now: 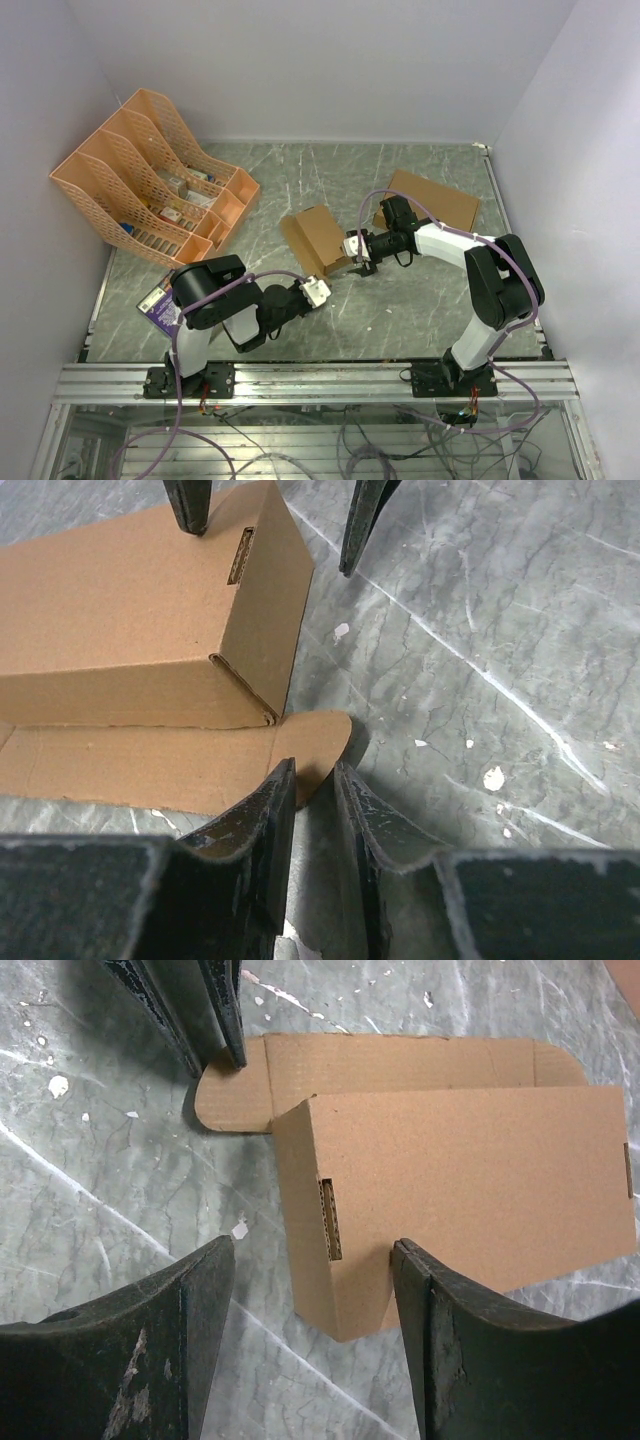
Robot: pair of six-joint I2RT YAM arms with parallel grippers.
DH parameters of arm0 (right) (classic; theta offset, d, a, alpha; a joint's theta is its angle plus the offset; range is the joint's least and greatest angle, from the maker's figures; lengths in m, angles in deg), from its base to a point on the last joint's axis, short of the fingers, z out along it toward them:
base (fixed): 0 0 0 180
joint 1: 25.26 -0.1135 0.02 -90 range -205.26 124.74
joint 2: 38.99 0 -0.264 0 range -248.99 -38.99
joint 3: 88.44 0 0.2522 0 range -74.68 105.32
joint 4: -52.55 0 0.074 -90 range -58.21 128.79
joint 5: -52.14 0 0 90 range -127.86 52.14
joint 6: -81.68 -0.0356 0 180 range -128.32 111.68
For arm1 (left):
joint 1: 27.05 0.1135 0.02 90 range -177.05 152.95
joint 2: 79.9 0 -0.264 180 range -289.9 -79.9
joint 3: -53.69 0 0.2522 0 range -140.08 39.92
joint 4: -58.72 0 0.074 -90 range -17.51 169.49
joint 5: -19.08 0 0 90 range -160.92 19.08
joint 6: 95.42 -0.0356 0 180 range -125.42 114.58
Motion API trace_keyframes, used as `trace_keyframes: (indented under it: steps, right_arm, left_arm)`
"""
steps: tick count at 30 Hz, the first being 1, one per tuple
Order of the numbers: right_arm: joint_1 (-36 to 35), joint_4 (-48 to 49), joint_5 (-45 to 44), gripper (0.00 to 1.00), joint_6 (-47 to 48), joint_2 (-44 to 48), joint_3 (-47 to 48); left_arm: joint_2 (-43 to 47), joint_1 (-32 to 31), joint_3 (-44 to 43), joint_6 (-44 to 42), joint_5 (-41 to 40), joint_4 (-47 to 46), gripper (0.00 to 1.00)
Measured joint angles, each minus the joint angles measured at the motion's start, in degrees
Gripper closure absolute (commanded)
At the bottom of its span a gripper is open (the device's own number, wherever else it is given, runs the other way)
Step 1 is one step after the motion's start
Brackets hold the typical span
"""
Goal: Fold the paper box
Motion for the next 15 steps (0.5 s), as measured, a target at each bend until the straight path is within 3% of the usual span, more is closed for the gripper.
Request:
trace_keyframes:
  steps: [7, 15]
  right_arm:
    - [0.00, 0.22, -0.39, 0.37, -0.04, 0.00, 0.00]
    - [0.00, 0.26, -0.59, 0.38, -0.15, 0.00, 0.00]
  left_arm:
    - [0.00, 0.00, 0.02, 0.87, -1.38, -0.11, 0.71]
    - [1.16, 0.00, 0.39, 1.90, -4.79, -0.94, 0.63]
